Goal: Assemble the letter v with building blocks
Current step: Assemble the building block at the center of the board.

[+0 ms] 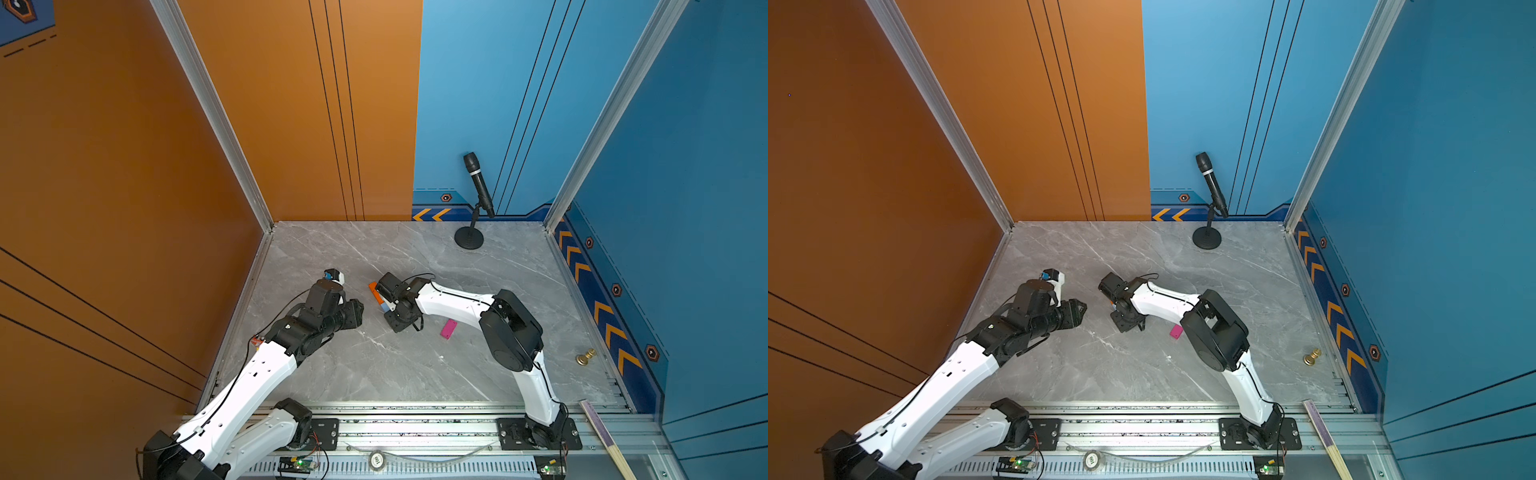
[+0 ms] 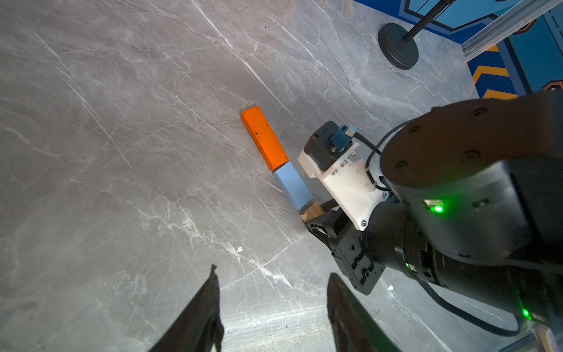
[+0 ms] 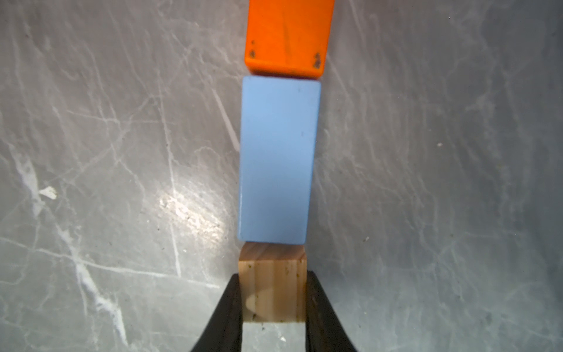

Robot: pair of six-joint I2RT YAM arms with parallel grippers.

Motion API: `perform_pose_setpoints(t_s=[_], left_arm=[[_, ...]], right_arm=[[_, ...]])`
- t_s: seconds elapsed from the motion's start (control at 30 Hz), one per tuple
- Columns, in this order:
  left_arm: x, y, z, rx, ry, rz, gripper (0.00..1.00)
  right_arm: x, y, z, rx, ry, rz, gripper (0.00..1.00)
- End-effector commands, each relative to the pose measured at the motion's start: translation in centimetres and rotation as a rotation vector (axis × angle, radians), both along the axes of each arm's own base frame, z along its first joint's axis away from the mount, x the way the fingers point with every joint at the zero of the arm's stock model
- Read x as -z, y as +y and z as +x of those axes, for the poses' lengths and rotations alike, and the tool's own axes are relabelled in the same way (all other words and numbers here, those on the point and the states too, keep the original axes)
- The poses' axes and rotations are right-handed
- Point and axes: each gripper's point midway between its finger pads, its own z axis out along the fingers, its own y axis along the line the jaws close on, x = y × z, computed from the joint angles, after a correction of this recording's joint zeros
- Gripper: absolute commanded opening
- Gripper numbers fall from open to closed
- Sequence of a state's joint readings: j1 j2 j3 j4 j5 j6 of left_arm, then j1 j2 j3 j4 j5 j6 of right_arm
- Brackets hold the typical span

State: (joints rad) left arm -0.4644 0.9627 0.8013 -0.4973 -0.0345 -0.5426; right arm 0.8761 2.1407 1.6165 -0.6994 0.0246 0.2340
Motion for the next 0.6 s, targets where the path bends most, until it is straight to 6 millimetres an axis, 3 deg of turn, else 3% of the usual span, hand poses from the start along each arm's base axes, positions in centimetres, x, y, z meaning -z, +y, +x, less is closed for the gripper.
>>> perform_pose_setpoints(t_s=[0.0, 0.57], left_arm=[[0.52, 0.82, -0.27, -0.013, 0.007, 0.03, 0.57], [0.8, 1.05, -0.46, -0.019, 0.01, 0.03, 0.57]], right_arm=[[0.68, -0.33, 0.06, 0.019, 0.006, -0.037, 0.25], [0.68, -0.08, 0.37, 0.041, 0.003, -0.03, 0.26]])
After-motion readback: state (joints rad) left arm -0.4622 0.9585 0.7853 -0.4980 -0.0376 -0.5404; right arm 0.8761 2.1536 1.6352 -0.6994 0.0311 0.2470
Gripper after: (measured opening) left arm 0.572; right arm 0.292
